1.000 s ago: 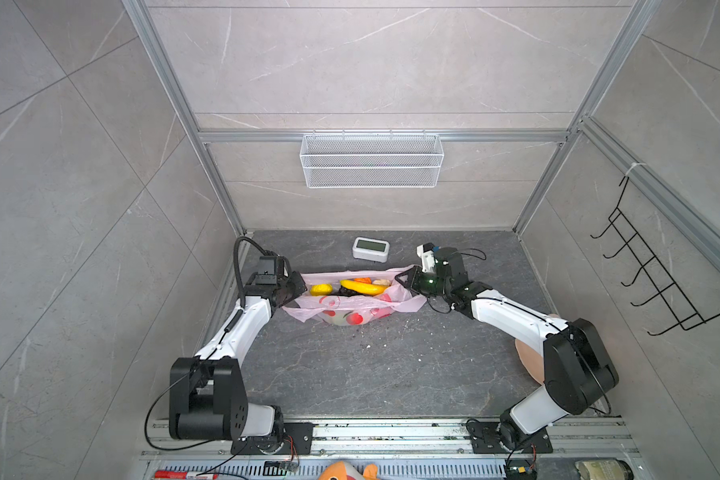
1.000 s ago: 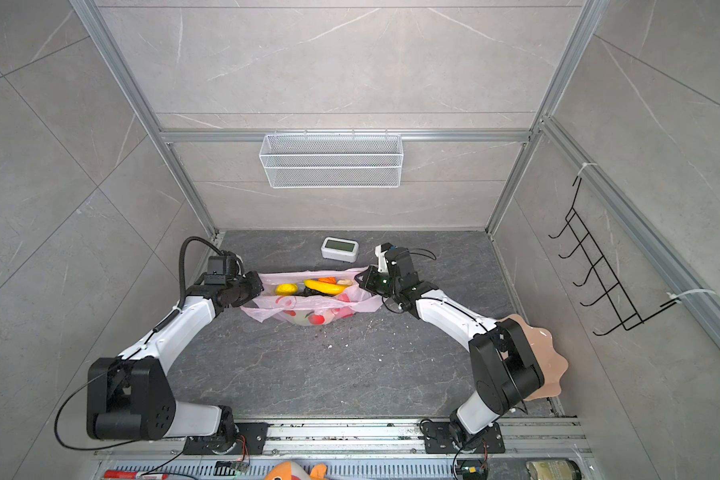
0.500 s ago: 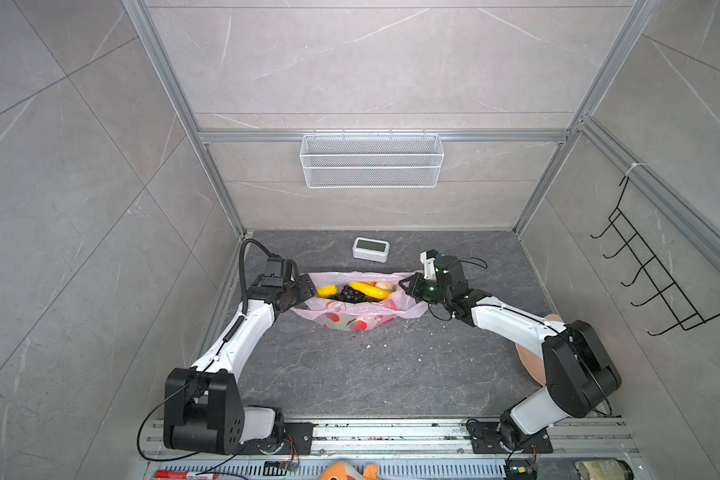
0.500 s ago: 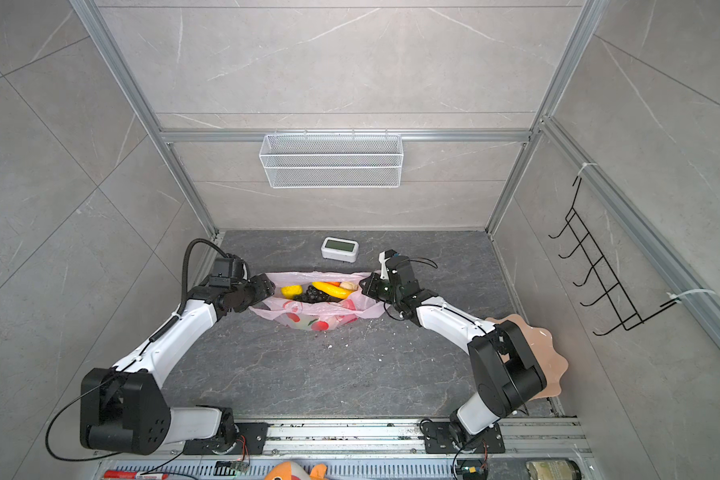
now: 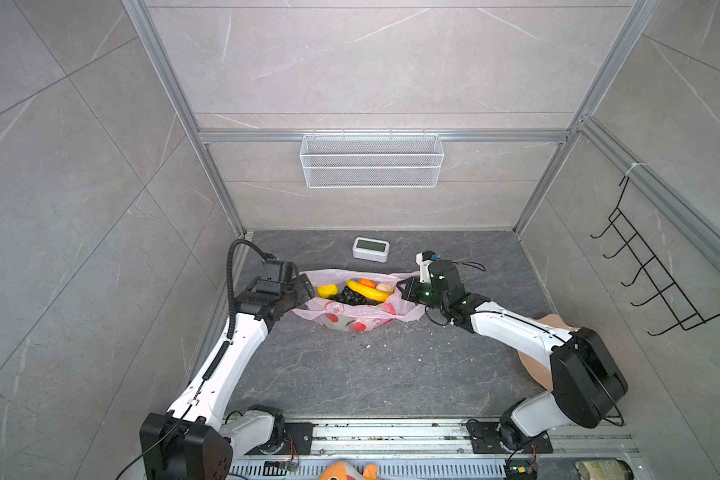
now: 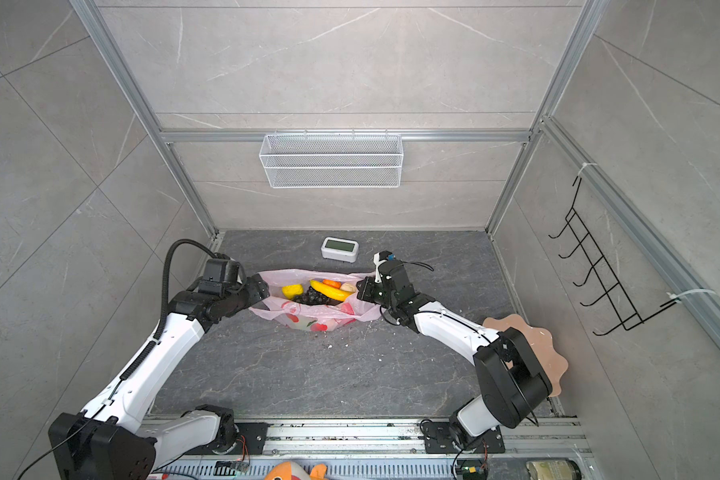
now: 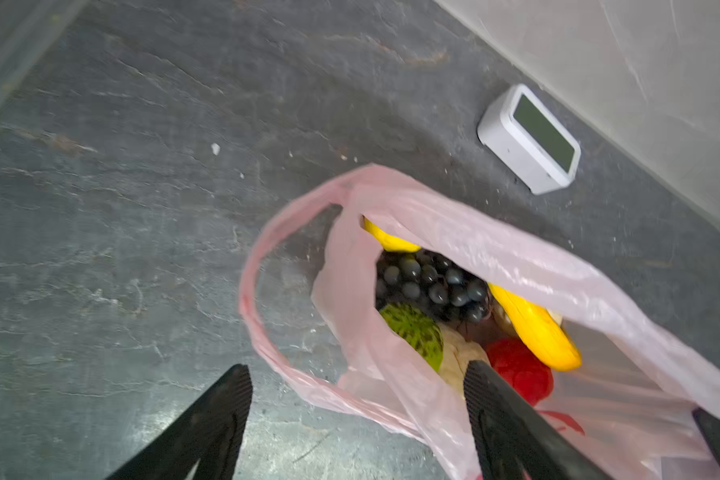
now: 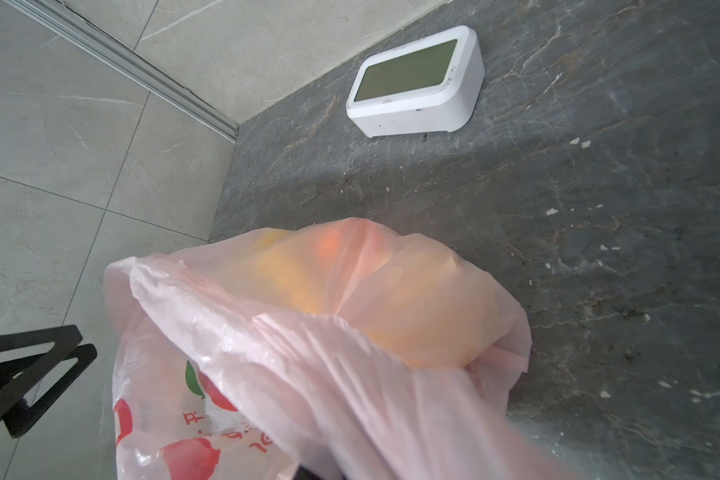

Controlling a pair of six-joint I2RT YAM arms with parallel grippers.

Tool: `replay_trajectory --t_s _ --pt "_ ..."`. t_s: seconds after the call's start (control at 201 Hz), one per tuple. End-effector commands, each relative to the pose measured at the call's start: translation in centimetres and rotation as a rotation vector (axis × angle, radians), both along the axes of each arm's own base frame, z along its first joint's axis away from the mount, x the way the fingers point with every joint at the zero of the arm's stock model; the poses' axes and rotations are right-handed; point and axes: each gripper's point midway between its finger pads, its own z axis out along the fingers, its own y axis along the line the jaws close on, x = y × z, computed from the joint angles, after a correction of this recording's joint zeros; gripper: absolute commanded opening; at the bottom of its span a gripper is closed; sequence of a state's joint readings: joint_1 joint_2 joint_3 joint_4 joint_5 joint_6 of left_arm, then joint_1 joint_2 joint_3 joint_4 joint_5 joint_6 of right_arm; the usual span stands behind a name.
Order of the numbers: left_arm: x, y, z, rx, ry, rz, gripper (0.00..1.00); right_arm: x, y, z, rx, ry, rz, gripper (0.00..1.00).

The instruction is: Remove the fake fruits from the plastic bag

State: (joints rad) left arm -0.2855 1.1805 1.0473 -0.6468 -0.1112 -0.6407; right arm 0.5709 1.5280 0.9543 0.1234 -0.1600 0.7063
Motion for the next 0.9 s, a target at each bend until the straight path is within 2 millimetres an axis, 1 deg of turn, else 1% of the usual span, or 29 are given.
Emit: replay_trajectory --t_s 0.0,0.085,0.149,0.224,0.244,0.304,0.373,0.433,0.468,0.513,0.548,0.612,0.652,0.707,0.802,0.841,0.891 --pt "0.2 -1.4 -1.3 0.006 0.037 0.004 0.84 -0.8 -0.2 0.6 -0.026 -0.031 -0.001 0.00" --pt "0.8 -1.2 -2.8 0.017 0.034 0.025 0.84 -0.9 -0.1 0.6 -0.018 -0.025 0.001 0.00" --pt "1.4 -1.5 -3.4 0.014 0.002 0.009 0.83 -1.1 -0.1 0.5 -0.015 -0.018 0.003 0.00" --pt "1.8 -1.5 -4.1 0.044 -0.005 -0.016 0.76 -1.1 -0.1 0.5 0.013 -0.002 0.002 0.00" --pt "1.8 -1.4 -4.4 0.052 0.000 -0.017 0.73 -1.1 -0.1 0.4 0.023 0.005 0.004 0.00" --pt "1.7 -1.1 -5.4 0.052 0.009 -0.027 0.58 -1.0 -0.2 0.5 0.076 0.026 0.008 0.00" --pt "1.1 -0.5 -6.2 0.026 -0.004 -0.020 0.35 -0.5 -0.8 0.8 0.143 0.038 0.002 0.00" --pt "0.2 0.6 -7.1 -0.001 -0.025 0.012 0.20 0.1 -1.8 1.0 0.198 0.052 -0.019 0.00" --pt "-0.4 1.5 -7.7 -0.020 -0.036 0.041 0.13 0.6 -2.4 1.0 0.234 0.064 -0.031 0.00" --pt "-1.1 2.7 -8.5 -0.052 -0.050 0.080 0.09 1.3 -3.2 1.0 0.282 0.076 -0.045 0.00" --pt "-1.6 3.5 -9.2 -0.075 -0.055 0.105 0.07 1.7 -3.5 0.9 0.316 0.089 -0.051 0.00" --pt "-2.2 4.1 -10.2 -0.094 -0.063 0.111 0.04 2.5 -3.8 0.5 0.365 0.112 -0.053 0.00" --pt "-2.3 4.0 -10.7 -0.091 -0.055 0.100 0.03 2.7 -3.7 0.3 0.382 0.126 -0.048 0.00" --pt "-2.1 3.4 -11.0 -0.102 -0.040 0.063 0.02 2.9 -3.3 0.3 0.397 0.128 -0.035 0.00" --pt "-1.4 2.2 -10.4 -0.122 -0.048 0.002 0.02 3.0 -2.9 0.2 0.394 0.132 -0.029 0.00" --pt "-1.1 1.5 -9.8 -0.114 -0.061 -0.031 0.06 2.9 -2.9 0.3 0.381 0.126 -0.027 0.00" --pt "-0.9 0.5 -8.8 -0.082 -0.079 -0.080 0.14 2.8 -2.9 0.3 0.362 0.123 -0.028 0.00"
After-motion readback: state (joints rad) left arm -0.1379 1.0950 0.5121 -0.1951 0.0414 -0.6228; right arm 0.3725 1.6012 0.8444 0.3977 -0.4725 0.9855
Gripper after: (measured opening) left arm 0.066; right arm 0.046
